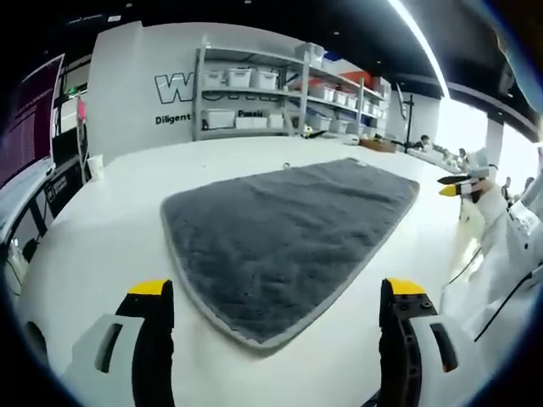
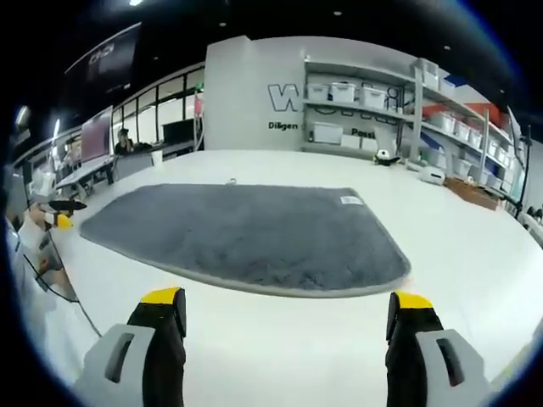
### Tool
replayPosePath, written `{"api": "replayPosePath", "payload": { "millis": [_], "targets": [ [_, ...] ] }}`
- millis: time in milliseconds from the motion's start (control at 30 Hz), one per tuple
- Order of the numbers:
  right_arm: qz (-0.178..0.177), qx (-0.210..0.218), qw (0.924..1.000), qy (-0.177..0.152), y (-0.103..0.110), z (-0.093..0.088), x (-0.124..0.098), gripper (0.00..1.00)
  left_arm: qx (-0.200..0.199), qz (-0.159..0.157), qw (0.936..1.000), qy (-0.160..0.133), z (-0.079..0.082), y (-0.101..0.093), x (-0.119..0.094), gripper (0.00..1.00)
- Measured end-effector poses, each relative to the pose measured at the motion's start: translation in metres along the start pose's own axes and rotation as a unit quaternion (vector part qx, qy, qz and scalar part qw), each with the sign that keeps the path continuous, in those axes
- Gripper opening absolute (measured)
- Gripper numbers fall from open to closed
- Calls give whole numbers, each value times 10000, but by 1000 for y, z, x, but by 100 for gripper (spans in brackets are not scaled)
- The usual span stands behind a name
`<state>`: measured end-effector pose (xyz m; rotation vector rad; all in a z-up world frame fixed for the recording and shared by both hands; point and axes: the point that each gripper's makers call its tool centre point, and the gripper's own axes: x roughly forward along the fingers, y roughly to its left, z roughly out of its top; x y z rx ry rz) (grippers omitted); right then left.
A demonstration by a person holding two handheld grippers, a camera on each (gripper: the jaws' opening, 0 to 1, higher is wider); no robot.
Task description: Open the folded towel by lifting each exposed corner and separating the folded layers until the towel lies flat within the target outline without major curled edges
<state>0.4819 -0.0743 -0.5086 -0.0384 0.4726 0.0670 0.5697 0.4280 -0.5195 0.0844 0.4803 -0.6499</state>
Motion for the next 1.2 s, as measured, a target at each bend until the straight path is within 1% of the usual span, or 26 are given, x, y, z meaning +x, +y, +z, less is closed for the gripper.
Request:
{"api": "replayPosePath", "payload": {
  "millis": [367,1200],
  "targets": [
    [-41,11,10000,-25,-3,1,-3,99,-7,21,10000,-45,2,0,-2,100],
    [-13,34,10000,6,-2,-1,-1,99,-28,13,10000,-26,0,1,-2,100]
  ]
}}
